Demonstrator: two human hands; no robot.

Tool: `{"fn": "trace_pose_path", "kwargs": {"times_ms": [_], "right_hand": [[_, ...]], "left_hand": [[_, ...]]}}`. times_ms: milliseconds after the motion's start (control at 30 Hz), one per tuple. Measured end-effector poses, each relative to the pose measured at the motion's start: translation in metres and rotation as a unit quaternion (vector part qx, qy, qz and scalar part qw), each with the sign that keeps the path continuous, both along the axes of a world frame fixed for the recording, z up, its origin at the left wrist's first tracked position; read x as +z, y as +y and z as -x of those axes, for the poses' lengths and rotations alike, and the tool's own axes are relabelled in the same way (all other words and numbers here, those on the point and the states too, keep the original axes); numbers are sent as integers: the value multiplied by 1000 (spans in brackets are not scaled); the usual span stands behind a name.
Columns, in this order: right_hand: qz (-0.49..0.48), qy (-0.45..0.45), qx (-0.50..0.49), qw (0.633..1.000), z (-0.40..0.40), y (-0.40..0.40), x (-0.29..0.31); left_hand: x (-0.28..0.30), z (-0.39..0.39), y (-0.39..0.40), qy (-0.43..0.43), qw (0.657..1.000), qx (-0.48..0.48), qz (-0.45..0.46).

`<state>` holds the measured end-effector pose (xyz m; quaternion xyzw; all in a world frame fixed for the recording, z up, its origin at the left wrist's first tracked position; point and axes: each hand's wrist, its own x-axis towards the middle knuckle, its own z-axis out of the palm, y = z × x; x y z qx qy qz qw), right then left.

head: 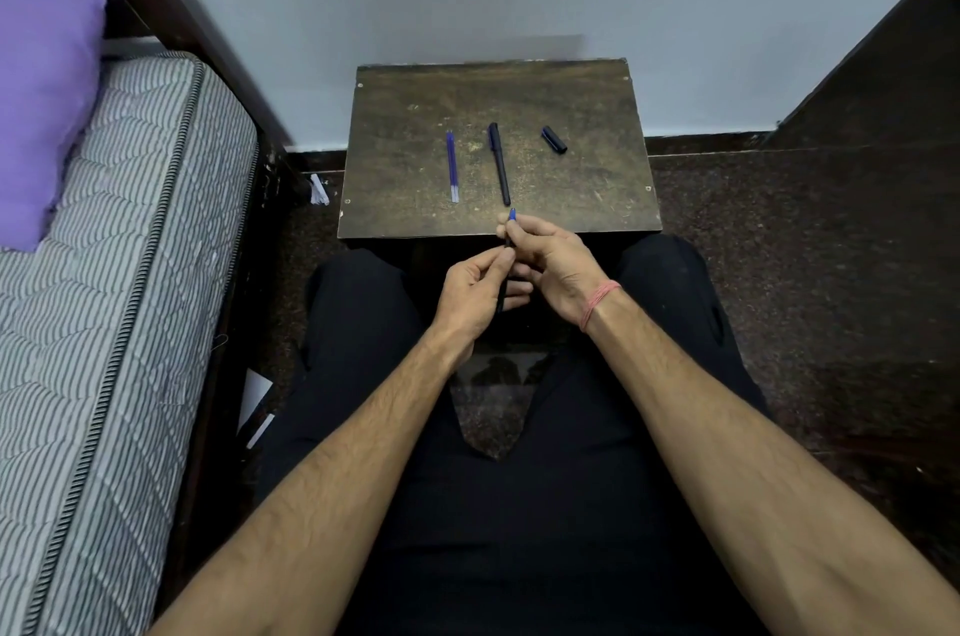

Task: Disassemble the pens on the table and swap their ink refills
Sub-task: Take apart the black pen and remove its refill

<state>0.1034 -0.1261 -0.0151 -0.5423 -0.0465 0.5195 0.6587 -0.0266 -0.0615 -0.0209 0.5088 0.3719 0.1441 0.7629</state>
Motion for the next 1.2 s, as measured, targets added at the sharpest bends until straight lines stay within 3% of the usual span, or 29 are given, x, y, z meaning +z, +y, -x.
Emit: {"fn": "trace_pose_path", "kwargs": {"times_ms": [467,733,867,1033,1200], "right_hand": [[0,-3,-4,1000,-2,2,7],[-70,66,-109,989,-24,-3,15],[-75,54,-130,987,-29,-6,14],[-11,-132,-144,981,-33,-6,7],[102,-333,-135,928,-52,-4,1]], "left_hand": [[-2,-1,3,12,1000,4,-4],[1,0,-2,43,997,-54,-37],[6,-1,3,41,996,-56,-53],[8,-6,3,47,998,-12,-46],[7,-3,5,49,997,15,-56]]}}
